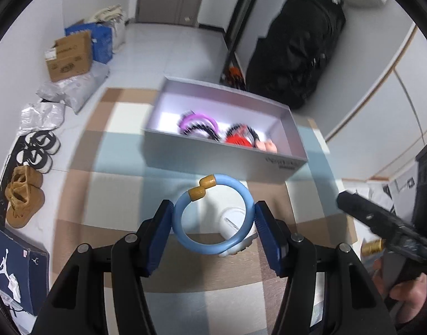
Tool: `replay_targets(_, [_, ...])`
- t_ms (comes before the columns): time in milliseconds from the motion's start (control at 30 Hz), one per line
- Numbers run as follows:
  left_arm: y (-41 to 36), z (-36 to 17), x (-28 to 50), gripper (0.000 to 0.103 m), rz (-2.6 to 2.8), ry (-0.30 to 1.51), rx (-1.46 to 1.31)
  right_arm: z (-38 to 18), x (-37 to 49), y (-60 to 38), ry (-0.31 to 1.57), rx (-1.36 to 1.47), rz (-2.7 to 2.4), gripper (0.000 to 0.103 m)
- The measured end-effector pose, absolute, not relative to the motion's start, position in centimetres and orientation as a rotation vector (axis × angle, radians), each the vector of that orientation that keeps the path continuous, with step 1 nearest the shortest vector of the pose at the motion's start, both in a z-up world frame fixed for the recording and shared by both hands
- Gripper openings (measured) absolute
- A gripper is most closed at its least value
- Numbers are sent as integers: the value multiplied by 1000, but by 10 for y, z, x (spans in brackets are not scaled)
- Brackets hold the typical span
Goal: Organize jewelry
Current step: 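Lift the blue ring with the left gripper while the right gripper grasps the white disc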
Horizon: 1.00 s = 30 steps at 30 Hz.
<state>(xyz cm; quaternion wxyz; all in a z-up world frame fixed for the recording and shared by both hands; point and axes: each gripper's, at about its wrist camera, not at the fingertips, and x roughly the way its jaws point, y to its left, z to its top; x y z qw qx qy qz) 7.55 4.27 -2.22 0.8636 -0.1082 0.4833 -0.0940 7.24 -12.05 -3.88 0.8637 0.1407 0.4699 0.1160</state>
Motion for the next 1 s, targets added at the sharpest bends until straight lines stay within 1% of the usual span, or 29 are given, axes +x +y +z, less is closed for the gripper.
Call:
replay_targets(267, [71, -8, 67, 54, -154, 943, -291, -52, 73, -85, 1035, 240, 294, 103])
replay_targets(433, [91, -11, 65, 54, -166, 932, -357, -61, 75, -61, 1060, 218, 359, 93])
replay_targets(567, [104, -13, 65, 54, -164, 931, -382, -63, 75, -38, 1051, 145, 412, 90])
replay_targets(633, [110, -15, 65, 54, -165, 938, -402, -66, 75, -30, 1051, 121, 426, 85])
replay_targets(767, [121, -17, 63, 54, -191, 944, -482, -71, 76, -13, 1064, 91, 464, 82])
replay_targets(900, [128, -15, 59, 54, -195, 929, -494, -76, 75, 0, 1066, 39, 480, 81])
replay_targets(967, [131, -16, 59, 54, -193, 933, -500, -80, 76, 7, 1076, 4, 475, 78])
replay_targets(1000, [131, -17, 59, 54, -192, 935, -501, -82, 76, 8, 1082, -8, 474, 71])
